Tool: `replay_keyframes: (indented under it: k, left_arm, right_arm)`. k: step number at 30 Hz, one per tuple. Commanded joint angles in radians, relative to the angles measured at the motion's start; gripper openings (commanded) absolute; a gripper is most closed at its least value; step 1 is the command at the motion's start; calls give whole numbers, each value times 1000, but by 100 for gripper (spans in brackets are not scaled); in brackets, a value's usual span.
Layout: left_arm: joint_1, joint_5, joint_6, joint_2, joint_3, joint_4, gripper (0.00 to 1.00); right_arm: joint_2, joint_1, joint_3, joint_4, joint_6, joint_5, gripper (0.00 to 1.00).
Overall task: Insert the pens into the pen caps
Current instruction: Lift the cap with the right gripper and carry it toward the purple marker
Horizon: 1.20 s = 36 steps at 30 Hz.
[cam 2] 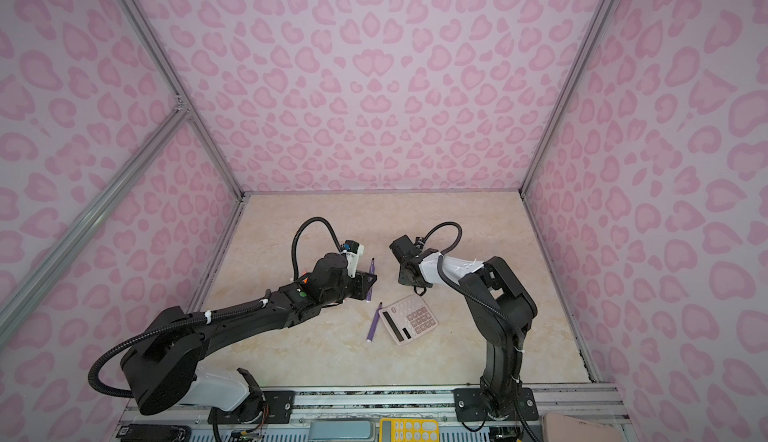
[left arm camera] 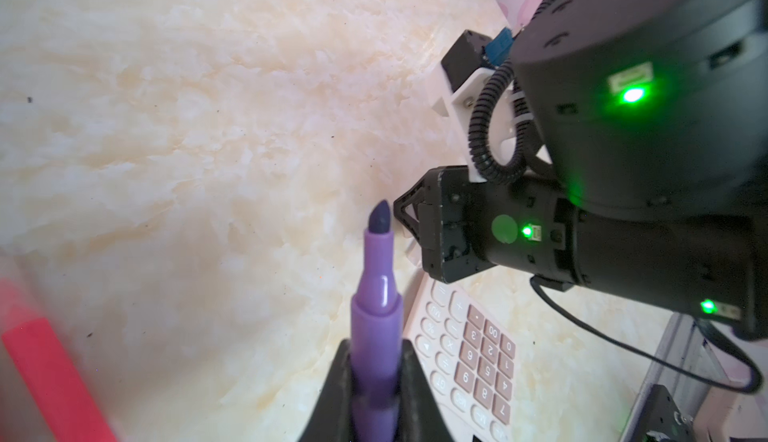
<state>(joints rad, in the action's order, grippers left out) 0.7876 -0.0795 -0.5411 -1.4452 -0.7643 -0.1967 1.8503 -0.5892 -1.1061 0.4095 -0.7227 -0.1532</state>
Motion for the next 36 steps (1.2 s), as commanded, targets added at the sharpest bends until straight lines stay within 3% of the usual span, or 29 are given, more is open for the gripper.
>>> replay_keyframes:
  k: [1, 12, 20, 26, 30, 36]
  left_arm:
    - [10, -88, 36, 20, 13, -110, 3]
    - [105, -163, 110, -58, -67, -91, 4]
    - [136, -198, 114, -104, -105, -81, 4]
    - [141, -253, 87, -170, -144, -73, 4]
    - [143, -283, 74, -207, -164, -71, 4]
    - [144, -298, 67, -216, -170, -72, 3]
  right_arm:
    - [-33, 1, 28, -4, -1, 25, 10]
    - [-390, 81, 244, -192, -3, 105, 0]
    - [-664, 190, 429, -386, -31, 225, 0]
    - [-761, 215, 517, -543, -58, 339, 0]
    - [-816, 214, 547, -598, -40, 356, 0]
    - [-818, 203, 560, -661, -52, 422, 0]
